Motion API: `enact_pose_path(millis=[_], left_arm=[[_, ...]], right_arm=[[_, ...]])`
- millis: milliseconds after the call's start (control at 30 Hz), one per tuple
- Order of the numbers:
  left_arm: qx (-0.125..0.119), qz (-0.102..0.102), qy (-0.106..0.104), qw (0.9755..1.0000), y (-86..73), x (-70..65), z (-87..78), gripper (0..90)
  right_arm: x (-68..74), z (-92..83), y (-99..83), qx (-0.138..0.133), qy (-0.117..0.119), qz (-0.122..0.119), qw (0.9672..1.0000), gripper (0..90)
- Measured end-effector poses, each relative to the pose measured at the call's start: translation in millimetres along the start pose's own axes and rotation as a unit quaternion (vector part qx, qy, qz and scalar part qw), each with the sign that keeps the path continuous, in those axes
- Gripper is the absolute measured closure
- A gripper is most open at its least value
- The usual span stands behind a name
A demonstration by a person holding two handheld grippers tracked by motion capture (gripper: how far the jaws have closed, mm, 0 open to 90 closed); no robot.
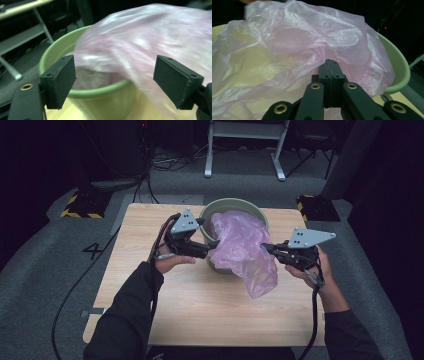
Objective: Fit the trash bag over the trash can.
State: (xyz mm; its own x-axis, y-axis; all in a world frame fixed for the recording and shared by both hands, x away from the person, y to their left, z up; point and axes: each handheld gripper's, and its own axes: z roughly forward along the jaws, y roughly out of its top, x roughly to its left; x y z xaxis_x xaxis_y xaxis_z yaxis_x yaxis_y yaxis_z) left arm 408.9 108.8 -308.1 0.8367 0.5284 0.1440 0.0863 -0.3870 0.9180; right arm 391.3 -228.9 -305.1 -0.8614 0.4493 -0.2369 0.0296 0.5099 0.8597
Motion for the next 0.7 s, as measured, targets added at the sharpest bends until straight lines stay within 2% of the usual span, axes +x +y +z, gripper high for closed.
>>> enact_pose_path(millis=[100,300,367,500,600,667,700], left_arm=[[0.001,0.016,0.001,0.9999,-4.0,-13.2,-7.0,17.6],[-0.018,0.008,-0.003,0.9998,-16.0,-23.8,-21.6,17.3],[-0.025,0.008,-0.013,0.9996,-20.3,-28.1,-24.9,17.0],[-0.025,0.02,-0.024,0.9992,-22.9,-40.2,-22.0,16.6],[-0.014,0.03,-0.007,0.9994,-18.5,-46.8,-12.0,17.9],[-0.005,0.029,0.023,0.9993,-15.6,-46.9,-5.1,25.9],[-0.003,0.024,0.021,0.9995,-14.5,-44.5,-2.5,30.1]], right_arm=[[-0.8,1.0,-0.8,-0.003,-0.007,0.005,1.0,90.0],[-4.0,3.6,-2.6,0.0,-0.022,0.016,0.9996,90.0],[-5.3,4.3,-3.2,-0.001,-0.028,0.024,0.9993,90.0],[-7.8,7.0,-4.4,-0.004,-0.033,0.036,0.9988,90.0],[-7.3,9.9,-4.1,-0.005,-0.029,0.037,0.9989,90.0],[-6.8,11.5,-3.6,-0.003,-0.03,0.035,0.9989,89.9],[-7.0,11.9,-3.5,-0.003,-0.03,0.036,0.9989,89.7]])
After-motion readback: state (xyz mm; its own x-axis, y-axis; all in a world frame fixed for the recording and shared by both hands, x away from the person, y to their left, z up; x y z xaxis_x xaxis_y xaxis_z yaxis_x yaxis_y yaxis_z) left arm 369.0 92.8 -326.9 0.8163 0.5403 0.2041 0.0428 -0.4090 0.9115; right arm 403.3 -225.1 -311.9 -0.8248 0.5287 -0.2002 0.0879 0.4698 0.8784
